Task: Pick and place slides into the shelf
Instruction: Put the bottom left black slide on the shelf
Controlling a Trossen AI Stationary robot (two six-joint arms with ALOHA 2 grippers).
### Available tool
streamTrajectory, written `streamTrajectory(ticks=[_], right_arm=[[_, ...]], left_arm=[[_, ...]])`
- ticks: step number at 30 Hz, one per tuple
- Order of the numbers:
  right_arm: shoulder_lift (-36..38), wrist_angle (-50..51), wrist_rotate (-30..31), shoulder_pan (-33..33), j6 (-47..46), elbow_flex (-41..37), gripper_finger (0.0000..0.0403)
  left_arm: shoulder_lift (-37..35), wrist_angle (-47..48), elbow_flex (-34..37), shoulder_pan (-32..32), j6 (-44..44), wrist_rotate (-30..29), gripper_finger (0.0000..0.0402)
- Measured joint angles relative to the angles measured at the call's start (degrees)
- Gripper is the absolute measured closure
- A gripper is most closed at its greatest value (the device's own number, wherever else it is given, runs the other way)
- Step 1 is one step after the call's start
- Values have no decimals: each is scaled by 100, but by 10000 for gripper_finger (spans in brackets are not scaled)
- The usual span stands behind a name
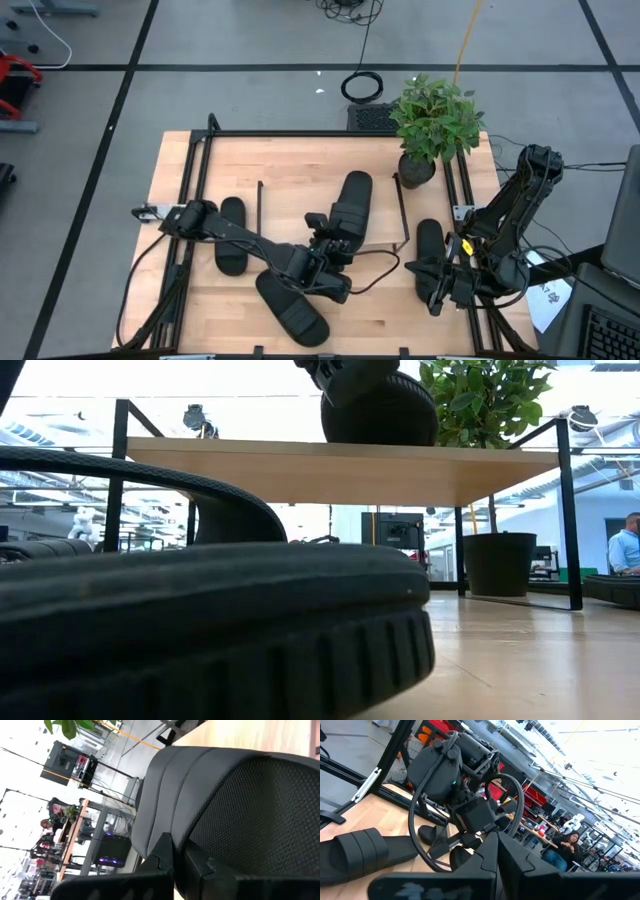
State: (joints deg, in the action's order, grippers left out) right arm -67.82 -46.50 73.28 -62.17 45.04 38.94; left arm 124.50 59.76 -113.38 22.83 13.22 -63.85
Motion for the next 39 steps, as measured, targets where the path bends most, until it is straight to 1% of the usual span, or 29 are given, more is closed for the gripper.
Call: streamTrajectory(ticks=[4, 10, 14, 18, 21, 27, 33, 39], right_arm=[[-2, 0, 0, 0, 0, 0, 403], [-2, 2, -3, 0, 0, 0, 403], [-1, 2, -4, 0, -70, 0, 403], [-2, 2, -4, 0, -72, 0, 403], [-2, 2, -4, -2, -81, 0, 403], [-2, 3, -5, 0, -81, 0, 403], [0, 2, -7, 0, -83, 0, 403], [-2, 4, -6, 0, -85, 0, 403]], left_arm=[[-4, -63, 0, 2, 19, 45, 400], [-4, -519, 2, -4, -355, 224, 399], [-4, -629, 2, -14, -478, 354, 384], [-4, -648, 2, -28, -493, 456, 350], [-4, -655, 2, -24, -497, 578, 317], [-4, -659, 2, 27, -606, 570, 251], [11, -655, -46, 164, -1153, 204, 201], [11, -649, -483, 388, -1956, 127, 176]])
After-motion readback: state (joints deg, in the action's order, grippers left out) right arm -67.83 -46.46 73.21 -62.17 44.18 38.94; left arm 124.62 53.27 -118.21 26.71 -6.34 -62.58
